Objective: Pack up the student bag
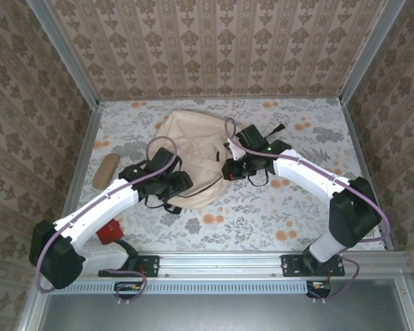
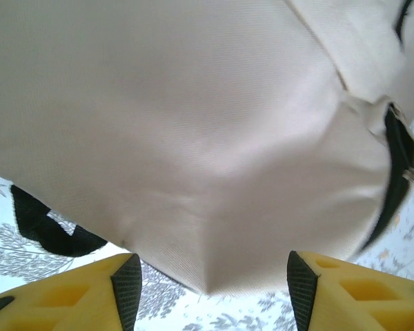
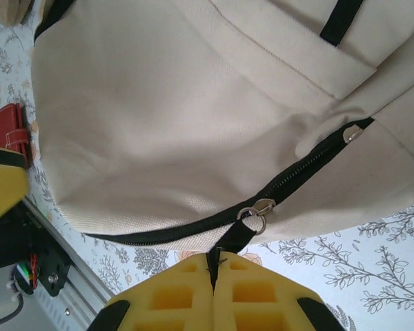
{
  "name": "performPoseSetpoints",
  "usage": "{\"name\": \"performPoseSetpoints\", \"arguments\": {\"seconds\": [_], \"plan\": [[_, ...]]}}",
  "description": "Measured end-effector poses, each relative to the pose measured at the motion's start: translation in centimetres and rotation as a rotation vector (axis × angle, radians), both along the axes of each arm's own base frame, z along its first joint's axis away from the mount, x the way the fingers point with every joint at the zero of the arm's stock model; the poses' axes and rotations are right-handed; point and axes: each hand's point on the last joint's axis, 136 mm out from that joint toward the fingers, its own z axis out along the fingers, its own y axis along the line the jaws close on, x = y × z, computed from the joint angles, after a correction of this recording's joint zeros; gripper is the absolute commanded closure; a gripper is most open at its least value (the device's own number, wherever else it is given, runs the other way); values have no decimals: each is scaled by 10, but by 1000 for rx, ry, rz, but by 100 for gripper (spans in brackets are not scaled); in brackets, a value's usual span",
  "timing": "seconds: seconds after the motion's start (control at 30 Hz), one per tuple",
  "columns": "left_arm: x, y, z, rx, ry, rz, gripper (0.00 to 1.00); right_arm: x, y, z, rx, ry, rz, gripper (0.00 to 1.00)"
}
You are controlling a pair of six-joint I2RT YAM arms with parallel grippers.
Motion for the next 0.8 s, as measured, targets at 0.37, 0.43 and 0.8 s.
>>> {"name": "performPoseSetpoints", "arguments": {"seconds": [0.37,0.43,0.8], "plan": [[8,-59,12,18,-83,-385,41,-3,-2,-3,12,-10,-1,100],[6,-73,-3,36,-71,-461,41,0,-5,-4,-1,-17,-19,100],[14,-108,-27,44,-152,-677,60,9,-15,-6,-25,-26,-63,100]]}}
